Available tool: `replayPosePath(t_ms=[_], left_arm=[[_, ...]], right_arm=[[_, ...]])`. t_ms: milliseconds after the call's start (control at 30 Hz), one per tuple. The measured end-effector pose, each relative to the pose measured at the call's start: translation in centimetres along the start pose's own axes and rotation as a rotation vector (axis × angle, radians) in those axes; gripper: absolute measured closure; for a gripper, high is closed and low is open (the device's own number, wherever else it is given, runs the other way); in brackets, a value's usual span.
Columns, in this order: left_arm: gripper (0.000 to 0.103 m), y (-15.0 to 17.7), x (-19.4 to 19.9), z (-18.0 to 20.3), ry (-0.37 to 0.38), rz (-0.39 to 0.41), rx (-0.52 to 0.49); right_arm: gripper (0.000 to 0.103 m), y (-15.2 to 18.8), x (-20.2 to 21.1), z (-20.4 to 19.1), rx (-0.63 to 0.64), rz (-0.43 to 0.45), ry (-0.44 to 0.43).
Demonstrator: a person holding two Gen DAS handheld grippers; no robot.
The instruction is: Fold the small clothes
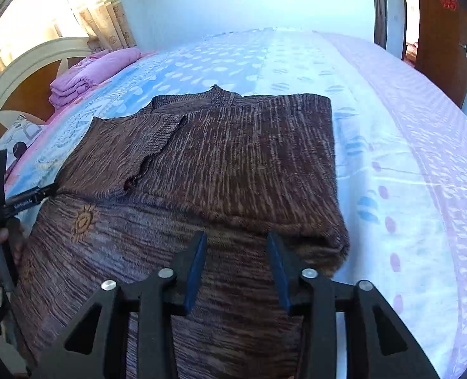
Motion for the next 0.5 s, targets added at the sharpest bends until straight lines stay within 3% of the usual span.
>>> replayPosePath(t_ms=[100,233,500], left_arm=[[0.003,-0.1,0.9,0.0,0.004,0.029,-0.011],[0.003,1.1,2.7,-0.1,0.006,0.043,-0.041],[0.005,3.4,5.1,0.3,0.040,0.036,-0.072]], right_arm=[[0.038,0.1,0.0,0.4,-0.015,-0.016,-0.043],[0.039,-0.2,1.4,0.5,-0.064,0.011,-0.066],[0.039,1.6,3.6,0.0,-0.036,0.003,-0.008]])
Point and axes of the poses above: each gripper's, at about its wrist camera, not at the fingertips, and x roughly against the way its jaws point, z to its right, y to its underside, the point moved 6 cm from there along -x, roughly the way its jaws point, and after that the axes turned 9 degrees about -y, right-handed, at the moved point
